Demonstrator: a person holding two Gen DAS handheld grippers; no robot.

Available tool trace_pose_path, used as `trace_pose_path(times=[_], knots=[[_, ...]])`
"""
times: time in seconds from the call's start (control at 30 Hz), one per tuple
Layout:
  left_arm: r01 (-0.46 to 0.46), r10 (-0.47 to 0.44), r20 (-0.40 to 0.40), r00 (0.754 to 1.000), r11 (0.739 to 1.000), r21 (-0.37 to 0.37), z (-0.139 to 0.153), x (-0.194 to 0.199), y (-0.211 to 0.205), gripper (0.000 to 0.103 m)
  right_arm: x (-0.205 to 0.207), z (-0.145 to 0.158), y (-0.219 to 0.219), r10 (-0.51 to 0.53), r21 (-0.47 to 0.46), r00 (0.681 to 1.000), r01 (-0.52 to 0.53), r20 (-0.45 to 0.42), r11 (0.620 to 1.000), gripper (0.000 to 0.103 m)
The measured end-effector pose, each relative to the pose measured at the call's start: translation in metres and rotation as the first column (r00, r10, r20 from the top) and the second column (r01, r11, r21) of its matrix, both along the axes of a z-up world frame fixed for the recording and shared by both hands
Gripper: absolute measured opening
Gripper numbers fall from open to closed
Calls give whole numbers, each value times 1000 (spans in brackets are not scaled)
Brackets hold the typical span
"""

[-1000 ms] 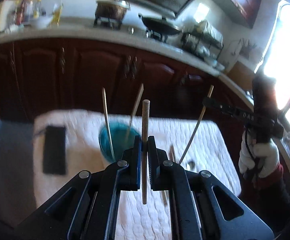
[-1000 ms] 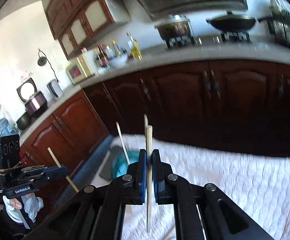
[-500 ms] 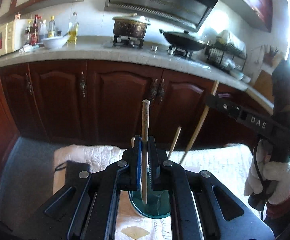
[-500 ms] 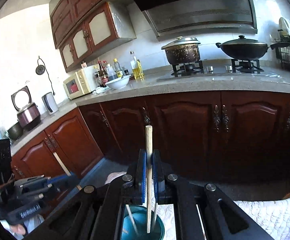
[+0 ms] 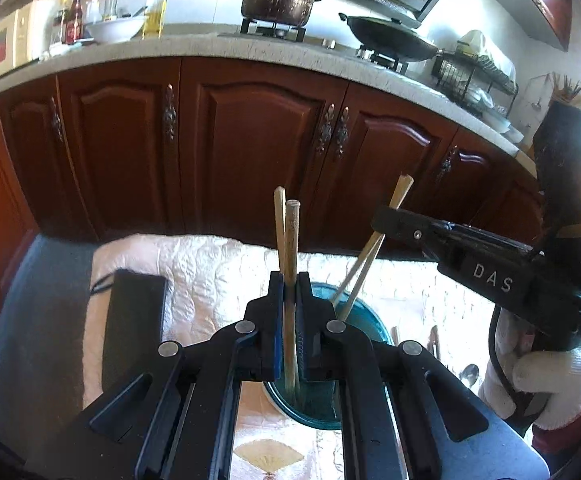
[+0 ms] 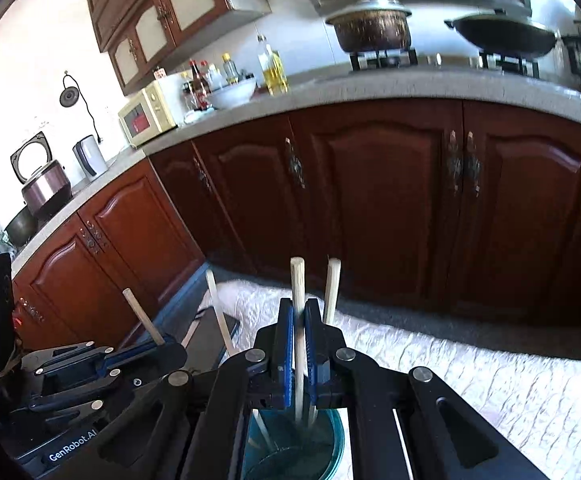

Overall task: Organize utensils
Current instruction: 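Drop the chopsticks into the floral cup and open both tools, then withdraw both open tools from the cup toward the utensils on the cloth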

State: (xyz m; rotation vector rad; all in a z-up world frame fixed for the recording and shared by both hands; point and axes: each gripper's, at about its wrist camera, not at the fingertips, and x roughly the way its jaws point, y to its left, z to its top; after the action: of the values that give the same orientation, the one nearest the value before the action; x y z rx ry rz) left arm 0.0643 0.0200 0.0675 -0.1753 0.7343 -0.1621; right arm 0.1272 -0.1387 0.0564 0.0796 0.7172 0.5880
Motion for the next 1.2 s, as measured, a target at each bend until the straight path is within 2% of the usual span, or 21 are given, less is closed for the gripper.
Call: trace_pose_path(times=[0.13,0.17,0.2,0.27,0.4,0.6,1.2], knots=[[-6,6,-4,1000,1000,12,-3,-2,-3,5,4,-7,-3,14,13,999,-13,-42,1000,5],[-4,4,-10,1000,1000,8,-4,-2,-3,5,5,-8,-3,14,15,998,-14,-53,1000,9],[-4,4,-16,1000,1000,4,-5,-2,-3,5,6,-9,-5,14,19,998,-13,-63,1000,20],[-9,9,-22,1000,1000,6,-6,-3,-3,7,4,-9,-8,21,36,997,-19,-71,999,29],[-12,12,-29,1000,1000,-14,-6,-6,0,21,-6,-6,-13,29,24,998,-27,-61,999,29],[-15,14,-21,1000,1000,-17,-2,-18,0,32,-18,-7,-31,15,26,997,-13,-80,1000,29],[-57,56,9,998,997,49,-2,-57,-7,36,-68,-16,-77,-49,17,993,51,-110,999,31]])
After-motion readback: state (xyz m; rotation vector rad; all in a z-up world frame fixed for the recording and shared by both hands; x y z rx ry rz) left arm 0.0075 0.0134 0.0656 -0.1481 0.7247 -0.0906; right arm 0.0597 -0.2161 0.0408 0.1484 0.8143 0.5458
